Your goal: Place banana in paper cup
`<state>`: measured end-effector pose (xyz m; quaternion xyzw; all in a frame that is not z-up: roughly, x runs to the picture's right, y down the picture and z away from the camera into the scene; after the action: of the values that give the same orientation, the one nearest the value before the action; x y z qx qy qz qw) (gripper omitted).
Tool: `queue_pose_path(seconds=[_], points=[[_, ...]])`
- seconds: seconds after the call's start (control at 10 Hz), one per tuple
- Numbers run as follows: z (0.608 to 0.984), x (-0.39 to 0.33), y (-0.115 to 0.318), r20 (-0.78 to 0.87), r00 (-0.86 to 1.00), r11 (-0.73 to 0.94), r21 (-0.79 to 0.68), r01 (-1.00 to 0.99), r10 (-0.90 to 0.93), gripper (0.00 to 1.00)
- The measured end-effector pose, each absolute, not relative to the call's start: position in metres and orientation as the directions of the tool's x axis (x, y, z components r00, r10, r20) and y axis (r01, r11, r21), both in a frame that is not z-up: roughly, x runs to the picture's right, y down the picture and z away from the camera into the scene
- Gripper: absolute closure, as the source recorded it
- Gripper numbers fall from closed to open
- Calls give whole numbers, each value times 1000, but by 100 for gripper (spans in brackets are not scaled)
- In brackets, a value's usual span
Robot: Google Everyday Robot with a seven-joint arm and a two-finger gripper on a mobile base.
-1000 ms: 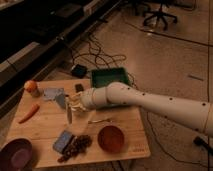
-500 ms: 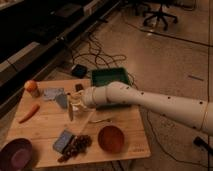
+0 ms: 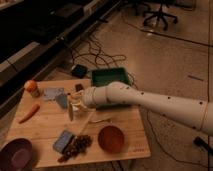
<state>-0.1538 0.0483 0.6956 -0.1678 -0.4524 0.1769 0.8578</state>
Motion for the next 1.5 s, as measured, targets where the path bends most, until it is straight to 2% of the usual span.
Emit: queue_pose_path(seconds=[0.7,1.5], points=[[714,-150,0,751,481,890,-414,-191,453,100],[736,-153,-12,776,524,931,-345,-116,353,100]])
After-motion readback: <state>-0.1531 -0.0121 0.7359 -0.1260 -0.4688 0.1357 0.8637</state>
